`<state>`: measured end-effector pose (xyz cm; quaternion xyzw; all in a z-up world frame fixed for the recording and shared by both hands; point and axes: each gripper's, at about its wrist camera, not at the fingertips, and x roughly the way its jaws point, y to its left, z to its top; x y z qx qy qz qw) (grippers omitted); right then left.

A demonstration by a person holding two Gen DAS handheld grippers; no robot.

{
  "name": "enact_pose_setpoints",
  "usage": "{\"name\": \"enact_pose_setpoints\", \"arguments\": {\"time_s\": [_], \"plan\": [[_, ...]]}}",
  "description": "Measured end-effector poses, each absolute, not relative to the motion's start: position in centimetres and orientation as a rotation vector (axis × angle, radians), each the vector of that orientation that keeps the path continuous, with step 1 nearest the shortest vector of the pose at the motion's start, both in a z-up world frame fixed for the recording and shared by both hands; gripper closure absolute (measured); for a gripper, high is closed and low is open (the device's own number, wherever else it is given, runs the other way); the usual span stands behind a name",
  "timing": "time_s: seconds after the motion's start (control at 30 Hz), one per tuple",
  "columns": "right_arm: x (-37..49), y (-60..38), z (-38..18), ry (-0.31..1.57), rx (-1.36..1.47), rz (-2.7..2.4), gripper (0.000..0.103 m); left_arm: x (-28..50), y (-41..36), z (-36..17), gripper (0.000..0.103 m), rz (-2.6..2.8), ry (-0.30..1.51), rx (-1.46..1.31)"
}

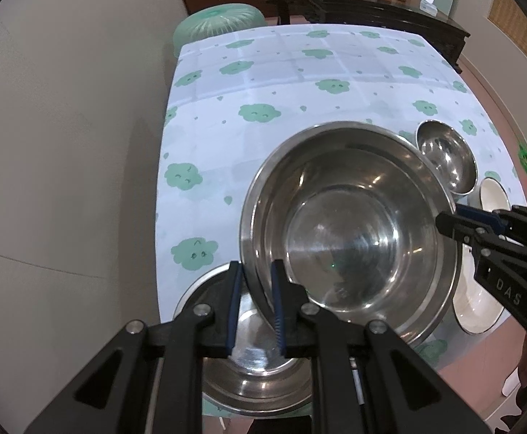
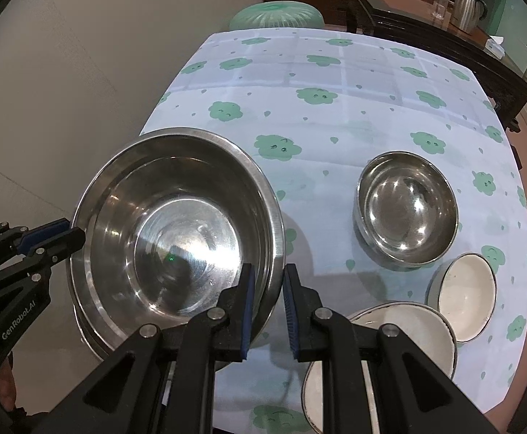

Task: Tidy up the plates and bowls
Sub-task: 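Lift the gripped steel bowls with both grippers and carry them across the cloth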

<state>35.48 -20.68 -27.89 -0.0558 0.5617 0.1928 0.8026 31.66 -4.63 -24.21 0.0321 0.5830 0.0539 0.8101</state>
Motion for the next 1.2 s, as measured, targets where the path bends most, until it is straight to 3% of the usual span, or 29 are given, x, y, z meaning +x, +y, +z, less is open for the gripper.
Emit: {"name": "enact_pose_setpoints", "arguments": {"time_s": [1.2], "plan": [[31.2,-13.4,-28.6,1.224,-0.232,0.535,0.085,25.5,1.8,-25.5,0.090,0.230,1.279,-0.028]]}}
